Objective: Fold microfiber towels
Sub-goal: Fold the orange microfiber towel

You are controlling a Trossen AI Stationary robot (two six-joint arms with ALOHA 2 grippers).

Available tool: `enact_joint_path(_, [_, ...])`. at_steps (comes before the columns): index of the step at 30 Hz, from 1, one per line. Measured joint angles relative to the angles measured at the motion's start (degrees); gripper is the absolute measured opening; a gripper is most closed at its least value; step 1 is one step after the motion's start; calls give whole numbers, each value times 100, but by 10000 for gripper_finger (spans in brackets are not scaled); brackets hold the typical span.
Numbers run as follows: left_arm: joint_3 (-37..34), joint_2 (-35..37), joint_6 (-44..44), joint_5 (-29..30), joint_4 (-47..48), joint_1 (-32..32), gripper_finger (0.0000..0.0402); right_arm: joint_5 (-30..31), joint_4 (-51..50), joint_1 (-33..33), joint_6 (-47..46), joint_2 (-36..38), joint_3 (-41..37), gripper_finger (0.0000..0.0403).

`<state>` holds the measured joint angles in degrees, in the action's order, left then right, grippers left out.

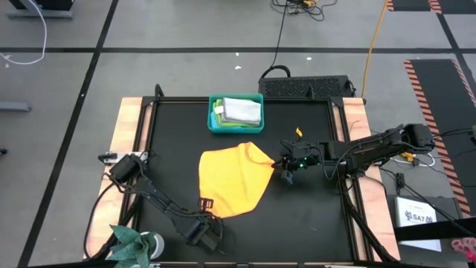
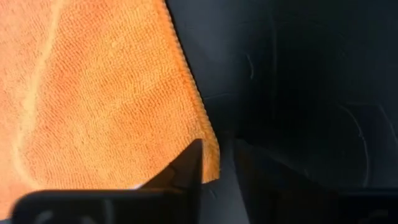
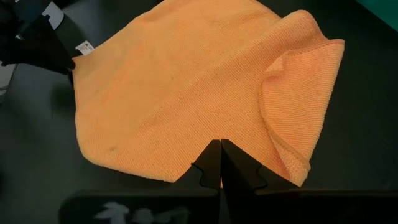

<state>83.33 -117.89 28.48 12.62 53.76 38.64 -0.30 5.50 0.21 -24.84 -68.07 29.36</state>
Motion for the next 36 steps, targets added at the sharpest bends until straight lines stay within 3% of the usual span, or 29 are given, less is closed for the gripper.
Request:
enact_joint_path(8, [-105, 17, -115, 114, 103, 163, 170, -2, -2, 0, 7, 0, 0, 0])
enact_joint_path(19, [-352, 42, -266, 434, -87, 125, 174, -4, -4, 0, -17, 0, 0, 0])
enact_joint_path(36, [-348, 18, 106, -161, -172, -55, 8, -153, 22, 2, -107, 0, 0, 0])
